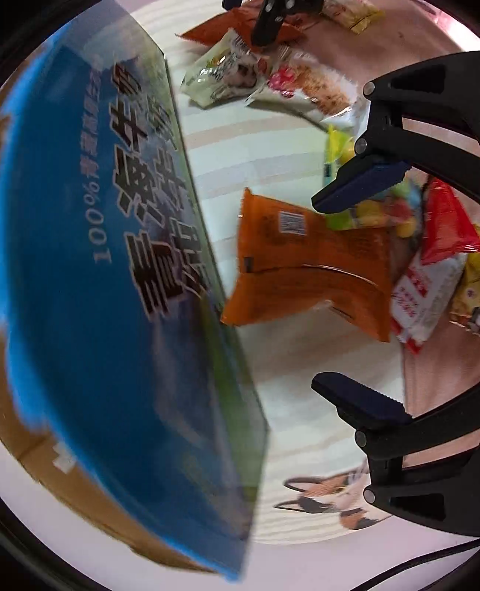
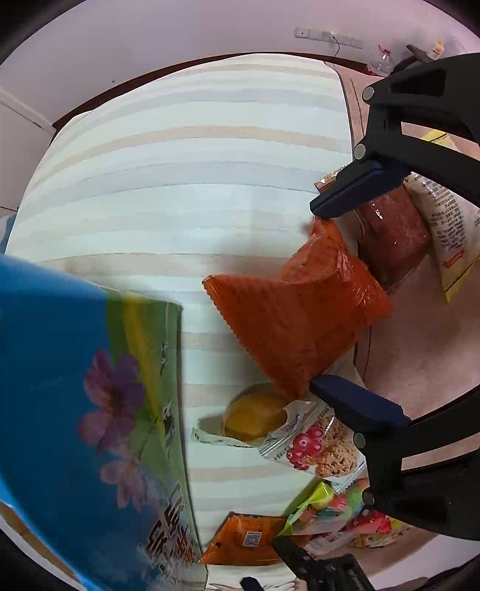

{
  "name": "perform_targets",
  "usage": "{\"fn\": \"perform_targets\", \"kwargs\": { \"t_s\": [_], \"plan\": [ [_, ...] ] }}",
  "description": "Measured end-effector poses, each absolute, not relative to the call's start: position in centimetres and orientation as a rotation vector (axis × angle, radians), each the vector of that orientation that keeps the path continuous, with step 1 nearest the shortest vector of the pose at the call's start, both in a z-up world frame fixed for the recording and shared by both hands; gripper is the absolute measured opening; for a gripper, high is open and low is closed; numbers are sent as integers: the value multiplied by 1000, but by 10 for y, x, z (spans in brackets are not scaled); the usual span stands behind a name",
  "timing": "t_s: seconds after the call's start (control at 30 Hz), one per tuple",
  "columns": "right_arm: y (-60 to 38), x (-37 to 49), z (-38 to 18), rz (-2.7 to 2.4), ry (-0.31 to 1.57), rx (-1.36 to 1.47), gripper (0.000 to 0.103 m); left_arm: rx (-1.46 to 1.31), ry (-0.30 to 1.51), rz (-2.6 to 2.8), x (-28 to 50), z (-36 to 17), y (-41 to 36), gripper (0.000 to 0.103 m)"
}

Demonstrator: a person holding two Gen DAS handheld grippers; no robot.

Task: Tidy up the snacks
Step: 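Grasp an orange snack bag with the left tool while the right tool grasps another orange bag, then carry both orange bags into the box and open both tools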

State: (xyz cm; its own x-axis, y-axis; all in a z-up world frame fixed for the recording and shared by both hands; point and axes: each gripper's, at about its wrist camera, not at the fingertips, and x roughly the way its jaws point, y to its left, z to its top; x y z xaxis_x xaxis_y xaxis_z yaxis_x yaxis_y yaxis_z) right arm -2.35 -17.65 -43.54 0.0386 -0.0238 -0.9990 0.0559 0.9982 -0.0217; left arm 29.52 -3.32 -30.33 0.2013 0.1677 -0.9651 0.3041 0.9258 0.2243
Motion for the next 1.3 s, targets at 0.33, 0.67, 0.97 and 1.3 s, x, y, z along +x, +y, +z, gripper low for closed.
{"fn": "perform_targets", "kwargs": {
  "t_s": [0.33,0.67,0.97,1.3],
  "plan": [
    [-212,-52,-443,-125,1627,397,79,255,1413,-88,294,-318,-23,59],
    [-220,-74,-451,-96,1664,423,78,-99,1542,-18,271,-332,59,59],
    [-196,-64,-464,-116,1660,288,81,48,1554,-22,287,-348,33,63],
    [-162,-45,-479,-130,1666,274,81,97,1550,-22,288,-365,3,63]
  ]
}}
